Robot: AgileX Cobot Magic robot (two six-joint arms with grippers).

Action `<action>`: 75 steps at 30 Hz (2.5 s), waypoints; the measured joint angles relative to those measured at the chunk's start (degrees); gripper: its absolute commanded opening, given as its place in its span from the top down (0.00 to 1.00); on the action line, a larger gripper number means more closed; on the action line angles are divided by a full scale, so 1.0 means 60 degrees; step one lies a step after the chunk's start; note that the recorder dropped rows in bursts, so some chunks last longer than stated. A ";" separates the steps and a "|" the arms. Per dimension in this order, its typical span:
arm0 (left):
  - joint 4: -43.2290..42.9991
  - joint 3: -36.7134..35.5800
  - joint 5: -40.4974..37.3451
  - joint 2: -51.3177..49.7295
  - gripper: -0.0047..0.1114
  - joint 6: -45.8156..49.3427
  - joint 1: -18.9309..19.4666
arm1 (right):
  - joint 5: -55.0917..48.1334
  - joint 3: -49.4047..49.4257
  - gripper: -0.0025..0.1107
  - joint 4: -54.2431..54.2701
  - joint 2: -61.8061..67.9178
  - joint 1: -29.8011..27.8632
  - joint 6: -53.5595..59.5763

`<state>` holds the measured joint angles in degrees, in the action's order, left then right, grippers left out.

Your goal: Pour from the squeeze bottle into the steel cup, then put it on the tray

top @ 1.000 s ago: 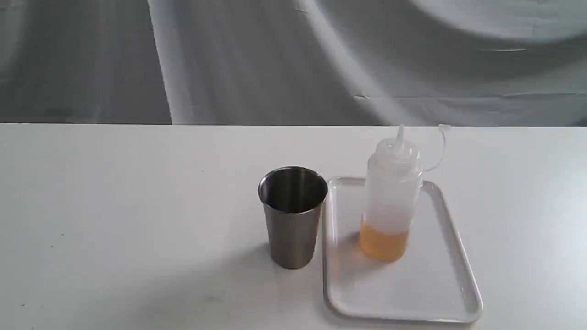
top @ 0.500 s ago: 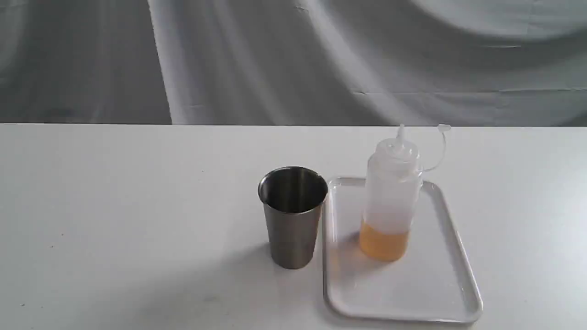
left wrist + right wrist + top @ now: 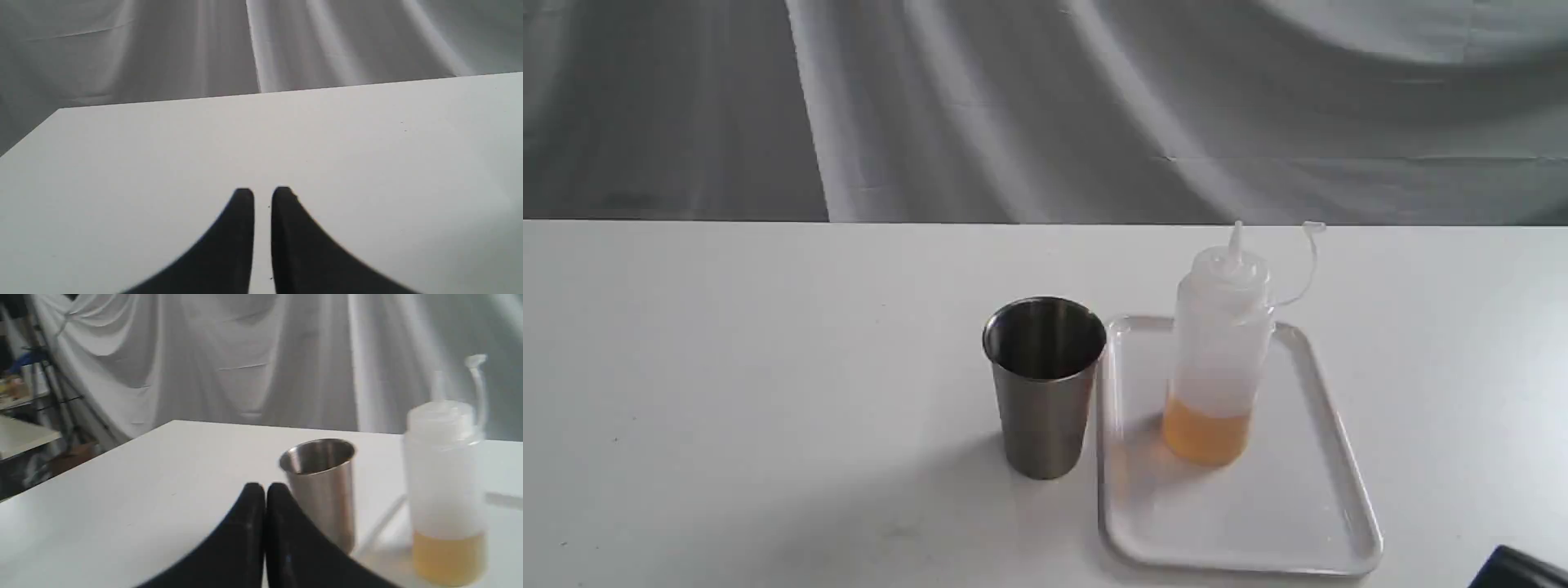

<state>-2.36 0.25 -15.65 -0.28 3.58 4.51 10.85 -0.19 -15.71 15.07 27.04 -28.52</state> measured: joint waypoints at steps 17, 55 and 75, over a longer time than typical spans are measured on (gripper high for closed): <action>0.0000 0.0000 0.0000 0.0000 0.89 0.0000 0.0000 | -0.3053 0.0000 0.98 0.0000 -0.2008 -0.4936 0.0120; 0.0000 0.0000 0.0000 0.0000 0.89 0.0000 0.0000 | -0.5012 0.0000 0.98 0.2327 -0.2454 -0.6294 0.5417; 0.0000 0.0000 0.0000 0.0000 0.89 0.0000 0.0000 | -0.5012 0.0000 0.98 0.2384 -0.2454 -0.6294 0.5289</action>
<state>-2.36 0.25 -15.65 -0.28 3.58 4.51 -19.22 -0.19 -1.41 0.35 -10.73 3.22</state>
